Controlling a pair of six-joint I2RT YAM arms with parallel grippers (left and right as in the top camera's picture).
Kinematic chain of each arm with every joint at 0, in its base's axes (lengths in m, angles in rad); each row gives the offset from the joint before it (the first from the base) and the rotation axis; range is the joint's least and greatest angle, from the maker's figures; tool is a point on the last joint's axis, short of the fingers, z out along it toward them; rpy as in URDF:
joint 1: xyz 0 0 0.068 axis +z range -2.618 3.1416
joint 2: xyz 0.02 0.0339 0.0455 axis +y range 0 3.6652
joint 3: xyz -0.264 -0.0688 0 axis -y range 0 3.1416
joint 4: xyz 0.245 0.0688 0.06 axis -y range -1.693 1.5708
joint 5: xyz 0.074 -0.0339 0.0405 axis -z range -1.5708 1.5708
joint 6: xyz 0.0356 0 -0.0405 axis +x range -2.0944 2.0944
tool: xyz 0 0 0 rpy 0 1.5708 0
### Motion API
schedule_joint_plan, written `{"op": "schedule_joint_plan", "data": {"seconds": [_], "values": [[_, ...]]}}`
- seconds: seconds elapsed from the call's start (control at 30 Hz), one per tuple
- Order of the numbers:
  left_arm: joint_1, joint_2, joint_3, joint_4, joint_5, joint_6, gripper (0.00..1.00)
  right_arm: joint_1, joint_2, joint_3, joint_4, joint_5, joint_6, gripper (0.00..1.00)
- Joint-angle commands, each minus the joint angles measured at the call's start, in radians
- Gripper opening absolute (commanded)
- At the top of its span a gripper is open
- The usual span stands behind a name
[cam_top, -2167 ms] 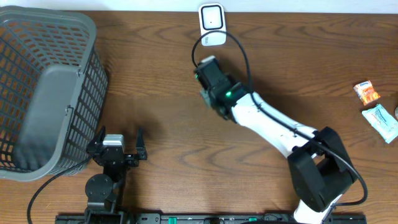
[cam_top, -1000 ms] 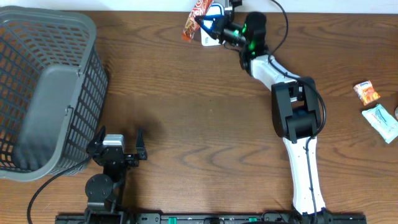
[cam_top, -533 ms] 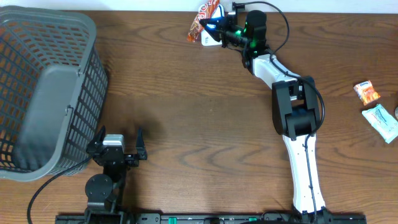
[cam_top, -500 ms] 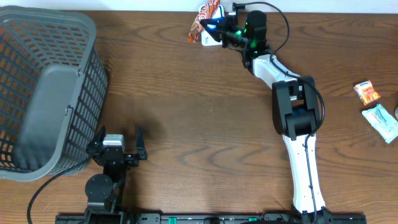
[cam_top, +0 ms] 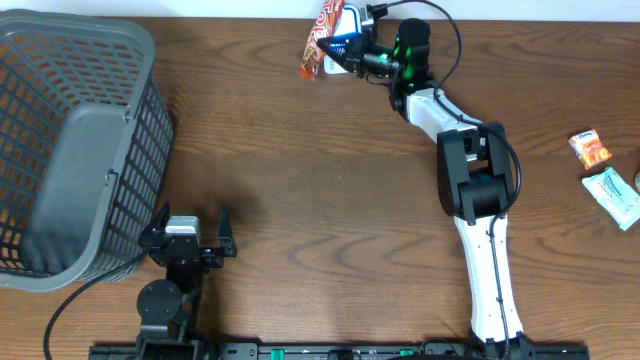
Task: Scan the item barcode
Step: 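Carry the candy bar to the white scanner and hold it there, then move the candy bar to the right edge of the table and release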
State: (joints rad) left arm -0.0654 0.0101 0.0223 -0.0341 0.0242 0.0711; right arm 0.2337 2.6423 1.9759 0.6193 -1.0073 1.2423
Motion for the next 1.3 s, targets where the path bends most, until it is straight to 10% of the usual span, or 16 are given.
{"op": "schedule_joint_plan", "data": {"seconds": [0.0, 0.1, 0.17, 0.3, 0.7, 1.27], "values": [[0.003, -0.006, -0.018, -0.037, -0.009, -0.005, 0.98, -0.006, -0.051, 0.019, -0.058, -0.060, -0.080, 0.02], [0.003, -0.006, -0.018, -0.037, -0.009, -0.005, 0.98, -0.003, -0.126, 0.019, -0.303, -0.005, -0.239, 0.02], [0.003, -0.006, -0.018, -0.037, -0.009, -0.005, 0.98, 0.007, -0.261, 0.019, -0.803, 0.300, -0.567, 0.01], [0.003, -0.006, -0.018, -0.037, -0.009, -0.005, 0.98, 0.040, -0.451, 0.019, -1.234, 0.777, -0.835, 0.01], [0.003, -0.006, -0.018, -0.037, -0.009, -0.005, 0.98, -0.008, -0.680, 0.015, -1.926, 1.941, -0.719, 0.01], [0.003, -0.006, -0.018, -0.037, -0.009, -0.006, 0.98, -0.460, -0.660, -0.586, -1.530, 1.779, -0.666, 0.02]]}}
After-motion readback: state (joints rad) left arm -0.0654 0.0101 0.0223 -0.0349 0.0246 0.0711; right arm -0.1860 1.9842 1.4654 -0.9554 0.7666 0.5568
